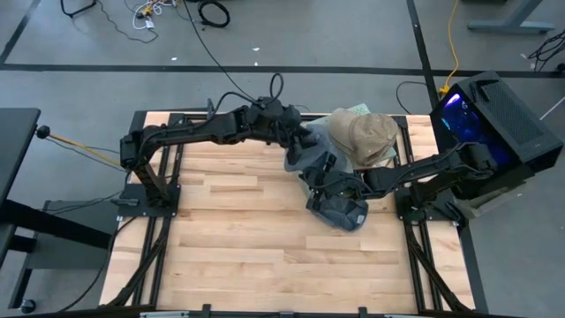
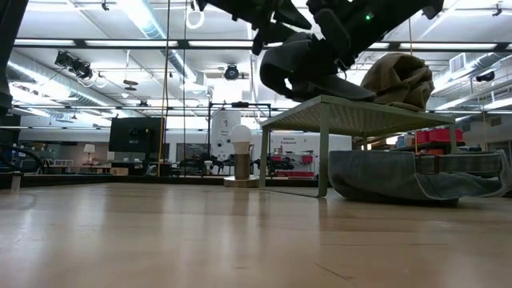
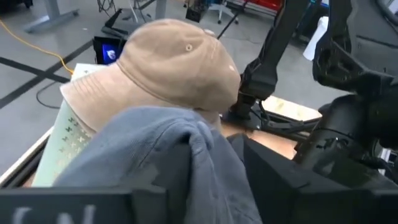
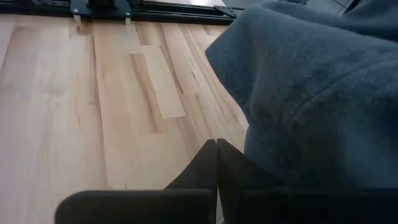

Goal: Stack caps on shelf
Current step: Put the left black cup on the shelf

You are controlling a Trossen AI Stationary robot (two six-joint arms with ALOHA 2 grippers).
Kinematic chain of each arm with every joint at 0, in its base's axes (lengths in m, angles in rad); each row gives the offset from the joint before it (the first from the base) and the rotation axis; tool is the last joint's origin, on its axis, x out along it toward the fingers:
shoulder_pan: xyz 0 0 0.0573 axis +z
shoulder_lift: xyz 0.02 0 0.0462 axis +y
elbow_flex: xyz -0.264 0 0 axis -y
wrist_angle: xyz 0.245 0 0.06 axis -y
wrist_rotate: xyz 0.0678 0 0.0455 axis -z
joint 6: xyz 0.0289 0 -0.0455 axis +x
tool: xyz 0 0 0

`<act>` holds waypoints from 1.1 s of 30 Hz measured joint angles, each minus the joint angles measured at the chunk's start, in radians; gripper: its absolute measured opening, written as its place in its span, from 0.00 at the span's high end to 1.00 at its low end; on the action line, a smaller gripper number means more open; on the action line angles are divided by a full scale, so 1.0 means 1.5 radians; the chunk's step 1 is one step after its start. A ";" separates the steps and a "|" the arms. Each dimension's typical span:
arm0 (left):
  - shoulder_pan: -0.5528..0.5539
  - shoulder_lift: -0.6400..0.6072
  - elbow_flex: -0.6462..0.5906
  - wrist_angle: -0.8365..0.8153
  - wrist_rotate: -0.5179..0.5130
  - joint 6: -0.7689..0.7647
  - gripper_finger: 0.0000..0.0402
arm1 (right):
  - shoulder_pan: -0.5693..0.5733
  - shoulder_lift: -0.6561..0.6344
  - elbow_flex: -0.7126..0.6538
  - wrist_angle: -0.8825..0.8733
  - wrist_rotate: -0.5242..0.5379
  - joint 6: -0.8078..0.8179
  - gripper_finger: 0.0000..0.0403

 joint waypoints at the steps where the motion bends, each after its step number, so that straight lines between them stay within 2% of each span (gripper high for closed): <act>1: 0.001 0.000 0.000 0.004 0.000 0.003 0.59 | 0.000 0.000 0.000 0.000 0.000 0.000 0.99; 6: 0.012 -0.017 0.000 0.004 0.000 0.006 0.47 | 0.000 0.000 0.000 -0.001 -0.003 0.014 0.99; 10: 0.018 -0.041 0.000 0.004 0.001 0.005 0.42 | 0.000 0.000 0.000 -0.003 -0.006 0.014 0.99; 27: 0.017 -0.079 0.000 -0.021 0.015 -0.012 0.41 | -0.021 0.000 0.000 -0.023 -0.007 0.049 0.99; 30: 0.015 -0.097 0.000 -0.051 0.015 -0.012 0.41 | -0.022 0.000 0.000 -0.026 -0.007 0.049 0.99; 33: 0.005 -0.108 0.000 -0.126 0.015 -0.007 0.41 | -0.022 0.000 0.000 -0.029 -0.007 0.049 0.99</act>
